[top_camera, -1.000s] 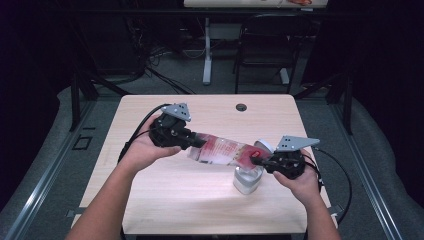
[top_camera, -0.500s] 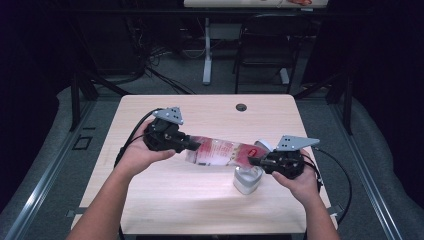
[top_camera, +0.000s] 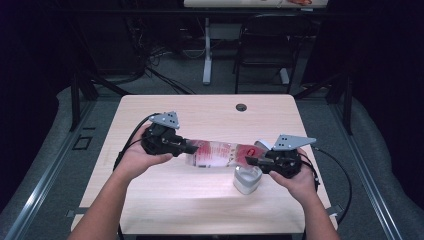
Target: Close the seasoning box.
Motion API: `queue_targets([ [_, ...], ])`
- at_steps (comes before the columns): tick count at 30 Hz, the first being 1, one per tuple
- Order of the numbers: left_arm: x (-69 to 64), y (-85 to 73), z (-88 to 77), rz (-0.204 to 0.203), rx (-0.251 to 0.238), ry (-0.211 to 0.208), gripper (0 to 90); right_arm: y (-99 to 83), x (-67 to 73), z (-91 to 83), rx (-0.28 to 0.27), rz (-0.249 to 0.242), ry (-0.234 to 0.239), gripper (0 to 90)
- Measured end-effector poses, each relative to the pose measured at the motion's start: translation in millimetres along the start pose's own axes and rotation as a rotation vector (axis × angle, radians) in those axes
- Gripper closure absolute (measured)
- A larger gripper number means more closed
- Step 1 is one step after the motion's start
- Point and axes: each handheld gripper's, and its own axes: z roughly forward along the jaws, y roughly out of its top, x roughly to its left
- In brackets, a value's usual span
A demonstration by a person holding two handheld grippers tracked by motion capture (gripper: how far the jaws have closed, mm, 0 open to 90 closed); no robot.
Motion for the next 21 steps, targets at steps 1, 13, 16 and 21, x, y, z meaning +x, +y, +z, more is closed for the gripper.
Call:
queue_targets([
  [1,0.5,-1.5,-0.5,-0.001,0.0,0.001,77.2,-0.9,0.3,-0.5,-0.002,0.002,0.002,70.0],
  [13,2.4,-16.2,2.0,-0.032,-0.016,-0.006,77.0,-19.1,0.5,-0.3,-0.008,0.024,0.006,72.2],
  [16,3.2,-18.4,2.7,-0.037,-0.016,-0.007,77.0,-22.6,0.4,1.5,-0.008,0.03,0.008,72.3],
  [21,3.9,-23.1,4.2,-0.042,-0.013,-0.007,76.9,-24.5,-0.5,1.5,-0.019,0.033,0.016,75.4],
])
